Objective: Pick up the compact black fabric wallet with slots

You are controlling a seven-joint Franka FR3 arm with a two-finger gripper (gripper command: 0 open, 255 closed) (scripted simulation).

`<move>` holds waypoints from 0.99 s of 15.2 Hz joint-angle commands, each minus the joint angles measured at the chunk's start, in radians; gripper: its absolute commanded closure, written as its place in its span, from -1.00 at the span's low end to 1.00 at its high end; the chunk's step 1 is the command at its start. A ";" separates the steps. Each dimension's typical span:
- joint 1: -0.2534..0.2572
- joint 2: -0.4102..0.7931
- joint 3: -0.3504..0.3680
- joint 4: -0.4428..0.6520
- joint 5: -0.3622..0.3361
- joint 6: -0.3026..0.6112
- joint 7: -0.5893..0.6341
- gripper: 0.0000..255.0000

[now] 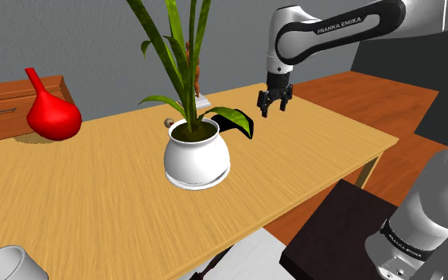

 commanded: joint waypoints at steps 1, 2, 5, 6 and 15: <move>0.004 0.078 0.006 0.071 0.004 0.011 0.017 -1.00; 0.006 0.116 0.009 0.106 0.006 0.016 0.025 -1.00; 0.012 0.230 0.015 0.219 0.009 0.023 0.048 -1.00; 0.014 0.269 0.016 0.261 0.010 0.023 0.055 -1.00; 0.019 0.365 0.019 0.290 0.011 0.093 0.070 -1.00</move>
